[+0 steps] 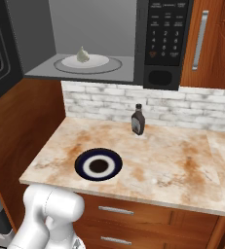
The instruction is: Pick the garlic from the counter and place it in the microwave. Then turn on the microwave.
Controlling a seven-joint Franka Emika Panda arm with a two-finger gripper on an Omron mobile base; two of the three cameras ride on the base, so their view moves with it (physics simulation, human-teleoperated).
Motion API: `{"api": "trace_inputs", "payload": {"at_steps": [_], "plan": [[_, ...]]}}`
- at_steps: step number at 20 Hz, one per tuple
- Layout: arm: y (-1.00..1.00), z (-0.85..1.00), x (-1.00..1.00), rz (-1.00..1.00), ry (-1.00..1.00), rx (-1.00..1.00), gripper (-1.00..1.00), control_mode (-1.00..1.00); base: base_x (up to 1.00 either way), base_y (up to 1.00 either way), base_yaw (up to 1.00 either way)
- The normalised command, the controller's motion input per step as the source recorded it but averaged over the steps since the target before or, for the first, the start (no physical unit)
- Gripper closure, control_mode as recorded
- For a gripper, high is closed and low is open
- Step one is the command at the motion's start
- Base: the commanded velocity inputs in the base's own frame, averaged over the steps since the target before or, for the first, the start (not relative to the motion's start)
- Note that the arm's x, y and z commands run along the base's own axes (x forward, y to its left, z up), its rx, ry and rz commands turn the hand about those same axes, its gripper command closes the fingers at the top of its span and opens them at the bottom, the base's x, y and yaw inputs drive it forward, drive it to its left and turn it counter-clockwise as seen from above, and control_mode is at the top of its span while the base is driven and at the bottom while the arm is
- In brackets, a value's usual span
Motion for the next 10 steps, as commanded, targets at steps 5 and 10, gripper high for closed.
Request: {"api": "trace_inputs", "payload": {"at_steps": [5, 10], "plan": [[0.12, -0.07, 0.20, -0.01, 0.00, 0.00, -1.00, -1.00, 0.00, 0.00, 0.00], [0.03, -0.02, 0.22, -0.01, 0.00, 0.00, -1.00, -1.00, 0.00, 0.00, 0.00]]}}
